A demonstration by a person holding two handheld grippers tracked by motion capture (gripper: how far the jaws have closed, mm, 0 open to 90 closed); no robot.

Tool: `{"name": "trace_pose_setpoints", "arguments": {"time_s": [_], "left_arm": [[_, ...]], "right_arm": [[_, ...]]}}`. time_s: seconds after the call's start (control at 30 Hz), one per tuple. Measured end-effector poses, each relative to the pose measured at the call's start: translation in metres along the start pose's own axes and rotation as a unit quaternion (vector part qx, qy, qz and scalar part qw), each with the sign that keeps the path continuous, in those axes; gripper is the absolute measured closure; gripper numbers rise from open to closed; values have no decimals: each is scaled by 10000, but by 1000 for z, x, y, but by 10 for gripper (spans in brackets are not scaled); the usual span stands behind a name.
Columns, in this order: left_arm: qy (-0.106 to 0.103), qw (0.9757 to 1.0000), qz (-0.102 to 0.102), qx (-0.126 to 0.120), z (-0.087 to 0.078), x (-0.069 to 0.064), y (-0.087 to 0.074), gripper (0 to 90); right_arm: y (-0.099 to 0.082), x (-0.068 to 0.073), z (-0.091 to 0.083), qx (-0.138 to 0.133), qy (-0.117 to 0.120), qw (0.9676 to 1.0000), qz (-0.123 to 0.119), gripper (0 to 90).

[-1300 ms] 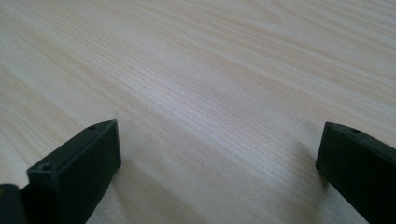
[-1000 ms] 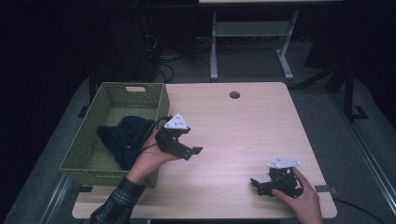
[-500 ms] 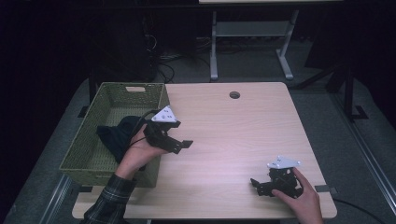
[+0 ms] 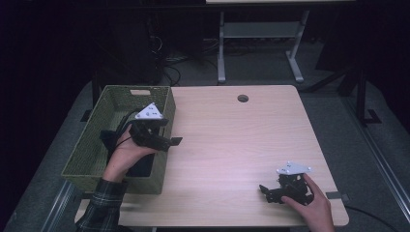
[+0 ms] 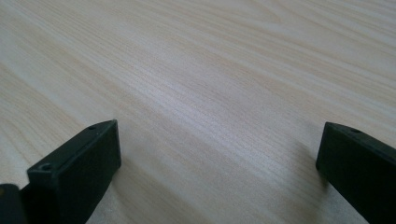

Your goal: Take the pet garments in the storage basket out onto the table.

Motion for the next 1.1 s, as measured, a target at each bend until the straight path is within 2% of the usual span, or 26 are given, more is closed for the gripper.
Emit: {"name": "trace_pose_setpoints", "arguments": {"time_s": [0.63,1.1], "left_arm": [[333,9989,-258,181,-13,39,-22,141],[533,9973,-434,274,-17,60,-38,141]], "right_arm": [[0,0,0,1,1,10000,2,0],[0,0,0,1,1,10000,3,0]]}}
Point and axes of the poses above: each handheld gripper's, and its own axes: z roughly forward along the jaws, y roughly out of its top, x roughly to its left, the point moved 9 cm from there along z, roughly forward along the jaws, and after that the axes turned 12 degrees about y, right-handed, at the moved point
